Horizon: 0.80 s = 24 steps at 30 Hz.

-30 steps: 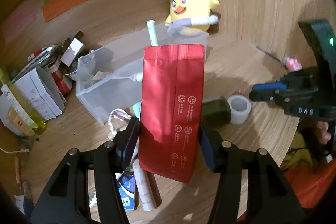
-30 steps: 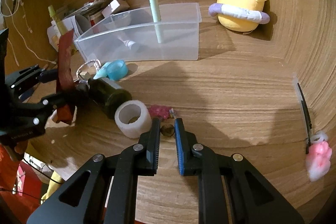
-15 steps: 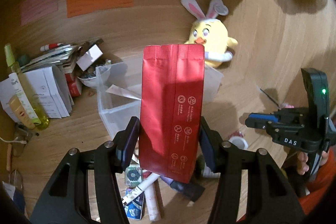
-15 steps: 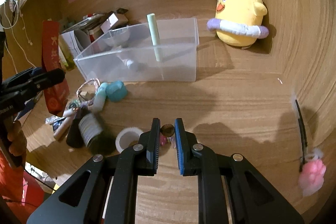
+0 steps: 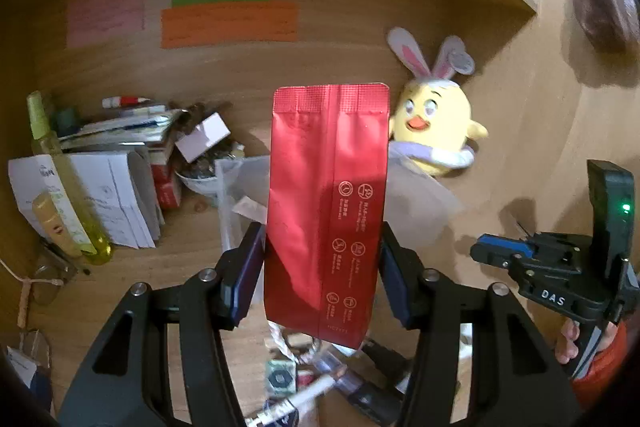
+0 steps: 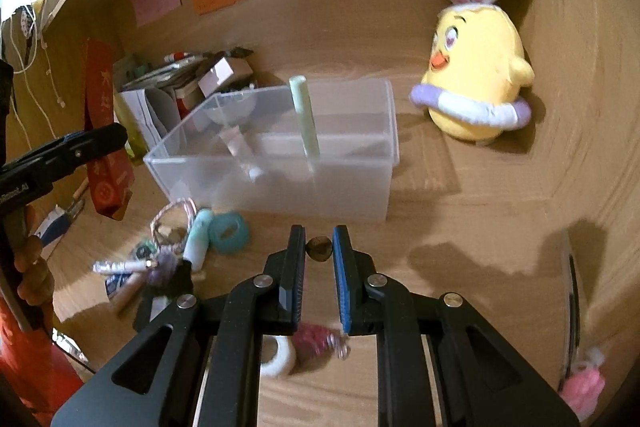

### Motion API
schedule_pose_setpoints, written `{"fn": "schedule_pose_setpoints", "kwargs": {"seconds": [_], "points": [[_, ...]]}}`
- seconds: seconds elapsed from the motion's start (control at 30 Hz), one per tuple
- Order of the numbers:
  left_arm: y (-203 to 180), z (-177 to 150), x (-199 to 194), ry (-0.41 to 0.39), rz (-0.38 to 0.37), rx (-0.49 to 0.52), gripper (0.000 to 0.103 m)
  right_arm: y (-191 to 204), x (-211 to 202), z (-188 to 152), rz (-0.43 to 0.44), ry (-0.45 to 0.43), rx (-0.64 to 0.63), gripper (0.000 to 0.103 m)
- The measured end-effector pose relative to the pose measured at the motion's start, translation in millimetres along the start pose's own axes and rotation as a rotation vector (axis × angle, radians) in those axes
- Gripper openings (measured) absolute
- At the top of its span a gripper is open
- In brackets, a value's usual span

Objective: Organize objects
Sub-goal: 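Grasp the red pouch with the left gripper and lift it, then lower the red pouch into the clear box and open the left gripper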

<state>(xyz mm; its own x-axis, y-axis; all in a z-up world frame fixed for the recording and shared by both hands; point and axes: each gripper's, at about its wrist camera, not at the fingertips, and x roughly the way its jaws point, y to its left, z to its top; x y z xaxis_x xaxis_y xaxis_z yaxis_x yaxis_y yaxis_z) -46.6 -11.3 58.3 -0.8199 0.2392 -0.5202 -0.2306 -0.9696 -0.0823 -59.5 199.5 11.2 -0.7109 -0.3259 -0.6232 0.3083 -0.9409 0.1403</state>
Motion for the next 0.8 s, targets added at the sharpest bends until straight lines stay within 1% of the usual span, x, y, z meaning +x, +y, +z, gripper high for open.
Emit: {"fn": "schedule_pose_setpoints", "kwargs": {"seconds": [0.13,0.3,0.43,0.6,0.73,0.8], "points": [[6.5,11.3,6.2,-0.009,0.011,-0.029,0.055,4.3,4.1,16.2,0.011,-0.025,-0.022,0.013],[9.2,24.3,10.8,-0.035,0.036,-0.041,0.055,7.0,10.3,36.6,0.029,-0.056,-0.036,0.013],[14.0,31.0,16.7,-0.055,0.083,-0.063,0.055,7.5,13.5,50.9,0.038,-0.077,-0.048,0.013],[28.7,33.4,37.7,-0.024,0.124,-0.115,0.055,4.3,22.0,65.4,0.032,-0.083,-0.061,0.013],[39.0,36.5,54.0,0.000,0.133,-0.151,0.055,3.0,33.7,73.7,0.027,-0.072,-0.076,0.013],[40.9,38.1,61.9,0.014,0.151,-0.156,0.055,2.6,41.7,76.2,0.026,-0.059,-0.082,0.013]]}}
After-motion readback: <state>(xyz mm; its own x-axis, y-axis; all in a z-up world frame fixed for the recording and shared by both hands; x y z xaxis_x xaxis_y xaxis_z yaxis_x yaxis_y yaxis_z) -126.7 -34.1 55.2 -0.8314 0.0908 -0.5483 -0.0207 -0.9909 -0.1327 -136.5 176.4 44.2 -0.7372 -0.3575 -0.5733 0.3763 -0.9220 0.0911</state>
